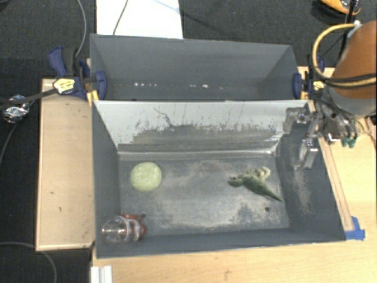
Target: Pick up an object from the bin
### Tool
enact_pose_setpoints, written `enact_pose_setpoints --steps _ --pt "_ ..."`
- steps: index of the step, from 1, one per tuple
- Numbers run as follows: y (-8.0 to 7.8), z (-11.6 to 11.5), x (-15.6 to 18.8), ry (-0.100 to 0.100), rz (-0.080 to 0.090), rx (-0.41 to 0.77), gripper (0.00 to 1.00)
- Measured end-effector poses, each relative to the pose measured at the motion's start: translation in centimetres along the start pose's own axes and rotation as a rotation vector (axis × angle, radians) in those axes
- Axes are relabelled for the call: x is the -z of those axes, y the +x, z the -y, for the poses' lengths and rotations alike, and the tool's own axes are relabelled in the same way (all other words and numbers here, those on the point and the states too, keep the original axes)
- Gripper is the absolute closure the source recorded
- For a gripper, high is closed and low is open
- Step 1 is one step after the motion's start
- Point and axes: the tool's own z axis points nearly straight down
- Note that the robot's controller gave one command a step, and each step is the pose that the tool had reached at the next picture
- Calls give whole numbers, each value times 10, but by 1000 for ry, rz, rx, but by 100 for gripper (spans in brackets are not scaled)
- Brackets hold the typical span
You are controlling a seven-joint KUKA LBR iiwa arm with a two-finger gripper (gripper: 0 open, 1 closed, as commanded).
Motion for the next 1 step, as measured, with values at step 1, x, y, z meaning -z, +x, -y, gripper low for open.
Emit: enact_pose_setpoints --steps 1 --pt "-1 -1 5 2 8 3 0"
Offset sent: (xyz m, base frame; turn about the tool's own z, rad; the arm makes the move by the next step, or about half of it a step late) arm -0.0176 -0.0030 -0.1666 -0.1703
